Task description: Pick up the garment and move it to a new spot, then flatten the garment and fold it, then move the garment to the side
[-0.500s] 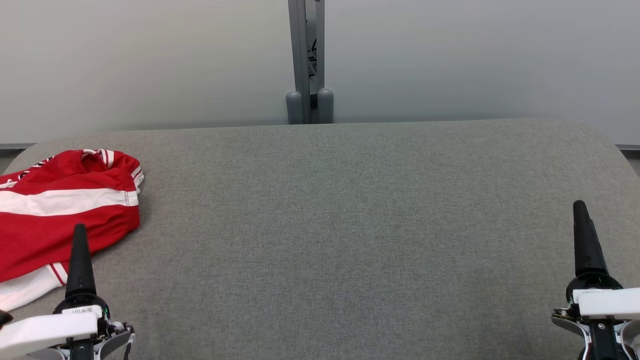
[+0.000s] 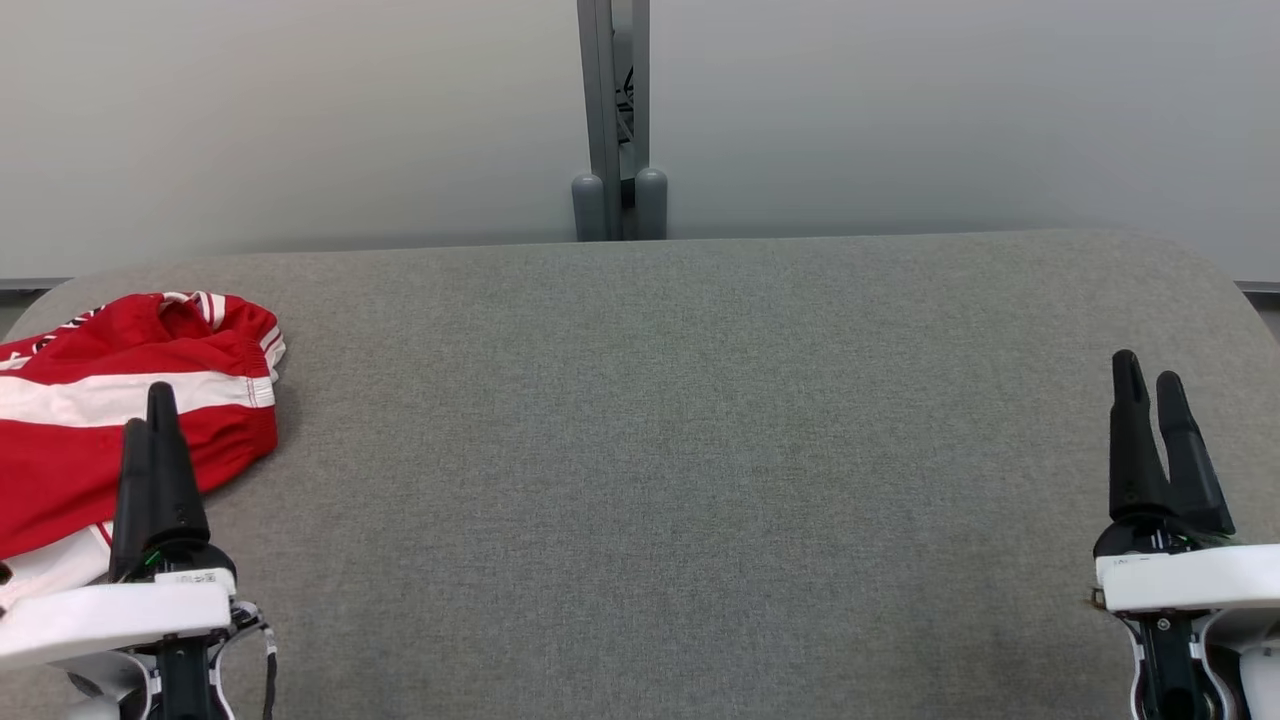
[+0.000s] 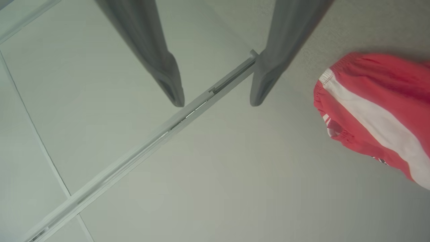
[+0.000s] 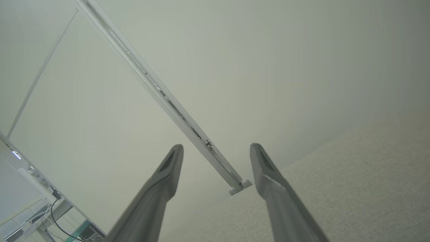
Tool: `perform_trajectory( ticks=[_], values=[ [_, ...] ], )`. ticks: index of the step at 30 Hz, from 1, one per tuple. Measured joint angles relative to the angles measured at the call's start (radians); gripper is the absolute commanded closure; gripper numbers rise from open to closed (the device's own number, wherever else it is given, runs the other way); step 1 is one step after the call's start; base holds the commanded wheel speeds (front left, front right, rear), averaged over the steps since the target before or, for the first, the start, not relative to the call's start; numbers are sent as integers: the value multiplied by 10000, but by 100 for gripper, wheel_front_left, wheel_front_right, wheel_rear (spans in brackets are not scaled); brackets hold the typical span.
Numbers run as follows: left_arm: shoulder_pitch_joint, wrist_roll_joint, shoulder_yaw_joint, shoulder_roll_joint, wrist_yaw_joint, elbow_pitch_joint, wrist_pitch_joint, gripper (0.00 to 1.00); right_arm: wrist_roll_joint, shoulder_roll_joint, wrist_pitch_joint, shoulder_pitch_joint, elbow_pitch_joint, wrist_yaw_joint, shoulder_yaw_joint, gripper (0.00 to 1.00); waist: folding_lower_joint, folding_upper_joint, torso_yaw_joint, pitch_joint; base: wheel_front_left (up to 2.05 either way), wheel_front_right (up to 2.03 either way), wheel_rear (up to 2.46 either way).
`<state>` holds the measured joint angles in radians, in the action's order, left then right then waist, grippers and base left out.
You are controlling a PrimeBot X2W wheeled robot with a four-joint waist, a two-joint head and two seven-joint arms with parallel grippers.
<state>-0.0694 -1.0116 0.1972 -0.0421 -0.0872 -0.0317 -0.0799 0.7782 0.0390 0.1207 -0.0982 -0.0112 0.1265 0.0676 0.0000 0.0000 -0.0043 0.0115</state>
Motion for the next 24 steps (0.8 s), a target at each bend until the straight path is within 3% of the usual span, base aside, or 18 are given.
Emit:
perform_trajectory(
  ticks=[9, 17, 24],
  values=[
    [26, 2071, -1323, -12, 566, 504, -278, 0, -2004, 2, 219, -141, 117, 2, -575, 0, 0, 0, -16, 31, 0, 0, 0],
    [41, 3812, -2311, -19, 1398, 447, -518, 0, -3256, 8, 401, -155, 144, 6, -834, 0, 1, 0, -43, 37, 0, 0, 0],
    [40, 5032, -3058, -27, 1783, 151, -709, 0, -4065, 21, 560, -154, -96, 13, -1158, 0, 0, 0, -49, 27, 0, 0, 0]
  ],
)
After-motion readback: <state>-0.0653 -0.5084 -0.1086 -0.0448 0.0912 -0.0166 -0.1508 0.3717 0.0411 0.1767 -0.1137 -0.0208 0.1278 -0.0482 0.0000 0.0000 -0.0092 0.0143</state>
